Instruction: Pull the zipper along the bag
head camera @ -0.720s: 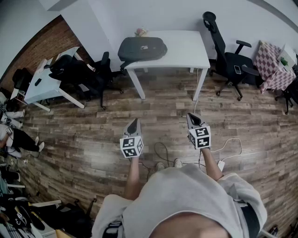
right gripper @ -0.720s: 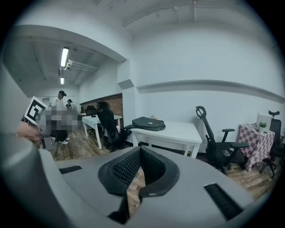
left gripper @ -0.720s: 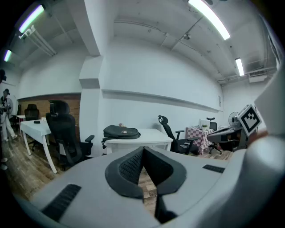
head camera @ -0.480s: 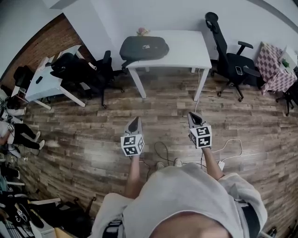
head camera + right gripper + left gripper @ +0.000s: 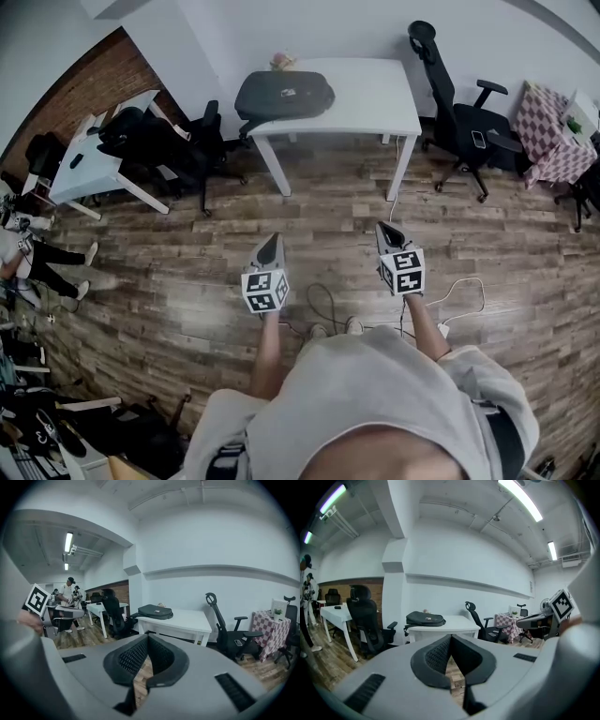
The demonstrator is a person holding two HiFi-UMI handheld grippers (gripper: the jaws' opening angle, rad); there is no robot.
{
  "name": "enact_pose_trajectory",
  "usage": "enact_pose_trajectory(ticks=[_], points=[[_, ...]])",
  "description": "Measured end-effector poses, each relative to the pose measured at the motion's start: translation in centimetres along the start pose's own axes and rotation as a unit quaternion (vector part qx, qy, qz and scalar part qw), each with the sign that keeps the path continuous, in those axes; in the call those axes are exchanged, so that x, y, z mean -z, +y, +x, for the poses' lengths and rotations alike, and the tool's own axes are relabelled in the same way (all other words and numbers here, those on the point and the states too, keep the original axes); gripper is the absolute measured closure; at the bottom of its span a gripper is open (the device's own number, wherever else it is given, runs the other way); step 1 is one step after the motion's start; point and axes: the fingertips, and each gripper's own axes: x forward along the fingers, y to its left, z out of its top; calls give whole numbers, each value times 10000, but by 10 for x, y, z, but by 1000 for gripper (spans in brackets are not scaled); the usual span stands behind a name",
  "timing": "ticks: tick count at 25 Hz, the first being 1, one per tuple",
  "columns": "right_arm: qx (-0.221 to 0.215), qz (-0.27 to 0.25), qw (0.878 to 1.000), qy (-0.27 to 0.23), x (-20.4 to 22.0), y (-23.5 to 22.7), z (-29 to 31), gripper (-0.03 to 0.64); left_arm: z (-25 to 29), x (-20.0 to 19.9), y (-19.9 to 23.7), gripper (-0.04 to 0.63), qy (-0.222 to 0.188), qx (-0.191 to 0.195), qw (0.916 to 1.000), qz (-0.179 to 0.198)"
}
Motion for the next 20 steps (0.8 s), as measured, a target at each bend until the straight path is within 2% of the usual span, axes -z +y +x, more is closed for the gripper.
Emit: enact_pose_trajectory(ticks=[10, 20], points=[[-228, -64, 9997, 111, 11, -11, 1, 604, 7, 13, -26, 571, 151, -51, 9999, 48], [-209, -66, 9996, 175, 14, -28, 49, 604, 56, 19, -10, 571, 245, -9, 9997, 17]])
